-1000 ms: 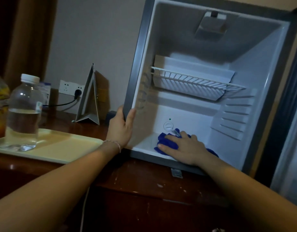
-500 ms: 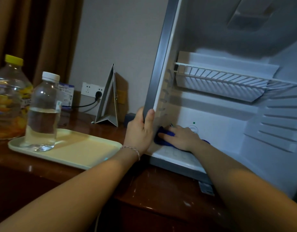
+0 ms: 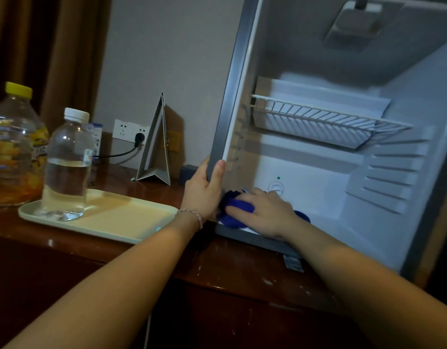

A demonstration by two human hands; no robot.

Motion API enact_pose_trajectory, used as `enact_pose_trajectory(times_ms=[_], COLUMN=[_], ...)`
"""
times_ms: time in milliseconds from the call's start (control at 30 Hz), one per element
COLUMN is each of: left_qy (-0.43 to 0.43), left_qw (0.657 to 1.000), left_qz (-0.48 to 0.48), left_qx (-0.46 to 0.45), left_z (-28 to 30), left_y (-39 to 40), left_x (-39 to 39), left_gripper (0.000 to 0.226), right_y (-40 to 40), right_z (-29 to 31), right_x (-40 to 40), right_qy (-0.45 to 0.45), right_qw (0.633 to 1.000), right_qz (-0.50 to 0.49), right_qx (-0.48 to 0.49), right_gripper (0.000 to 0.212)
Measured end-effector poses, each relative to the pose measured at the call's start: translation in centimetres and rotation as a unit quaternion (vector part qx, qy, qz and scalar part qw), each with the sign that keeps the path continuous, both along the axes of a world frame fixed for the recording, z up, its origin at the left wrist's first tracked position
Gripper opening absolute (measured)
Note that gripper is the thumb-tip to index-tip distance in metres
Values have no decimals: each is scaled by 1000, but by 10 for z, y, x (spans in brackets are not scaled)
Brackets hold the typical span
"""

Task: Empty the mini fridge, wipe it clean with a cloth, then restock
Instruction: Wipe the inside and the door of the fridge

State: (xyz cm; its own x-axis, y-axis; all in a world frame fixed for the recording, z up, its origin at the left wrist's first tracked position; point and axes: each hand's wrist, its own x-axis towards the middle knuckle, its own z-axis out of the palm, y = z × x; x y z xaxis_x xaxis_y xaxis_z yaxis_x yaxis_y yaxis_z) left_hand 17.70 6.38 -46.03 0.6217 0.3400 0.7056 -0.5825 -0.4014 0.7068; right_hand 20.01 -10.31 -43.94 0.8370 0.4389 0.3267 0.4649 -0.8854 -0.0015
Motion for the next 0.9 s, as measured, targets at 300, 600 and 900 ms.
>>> enact_pose_trajectory(times_ms=[300, 600, 900], left_qy=[21, 7, -8], left_qw=[1000, 999, 1000], left_qz=[-12, 22, 20], left_qx=[-17, -24, -3], left_z=[0, -4, -6], left_y=[0, -2, 2], left_x=[-1, 8, 14], left_gripper=[76, 51, 45], right_y=[-10, 2, 0], right_z=[-4, 1, 5], right_x=[-17, 49, 91], right_qy=[-31, -15, -8], right_qw=[999, 999, 999], right_qz=[3, -30, -41], right_qx=[-22, -8, 29], right_gripper=[61, 40, 58])
